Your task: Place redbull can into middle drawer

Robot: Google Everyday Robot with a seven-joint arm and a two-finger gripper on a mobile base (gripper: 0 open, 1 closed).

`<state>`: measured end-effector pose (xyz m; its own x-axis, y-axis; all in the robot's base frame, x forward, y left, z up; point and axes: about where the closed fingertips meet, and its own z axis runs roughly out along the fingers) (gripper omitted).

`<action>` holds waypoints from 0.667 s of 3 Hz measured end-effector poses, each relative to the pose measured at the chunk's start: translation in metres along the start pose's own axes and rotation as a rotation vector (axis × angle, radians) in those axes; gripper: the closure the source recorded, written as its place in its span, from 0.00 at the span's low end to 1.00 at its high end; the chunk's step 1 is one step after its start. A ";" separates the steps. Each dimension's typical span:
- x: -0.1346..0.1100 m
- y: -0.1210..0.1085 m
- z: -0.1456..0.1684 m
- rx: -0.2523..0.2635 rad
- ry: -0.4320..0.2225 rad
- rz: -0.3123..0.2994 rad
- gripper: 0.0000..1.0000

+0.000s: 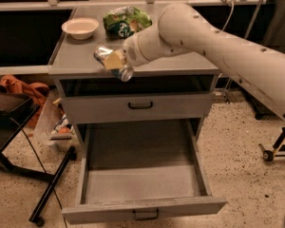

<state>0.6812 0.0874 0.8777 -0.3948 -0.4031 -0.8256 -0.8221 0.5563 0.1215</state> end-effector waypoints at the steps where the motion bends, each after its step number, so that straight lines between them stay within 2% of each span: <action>1: 0.042 0.032 -0.025 -0.043 0.035 0.012 1.00; 2: 0.101 0.062 -0.037 -0.081 0.162 0.044 1.00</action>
Offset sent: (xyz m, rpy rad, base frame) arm -0.1700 -0.0581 -0.1029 -0.1771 0.3073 0.0811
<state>0.5753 0.0544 0.8222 -0.4865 -0.4950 -0.7199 -0.8305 0.5180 0.2051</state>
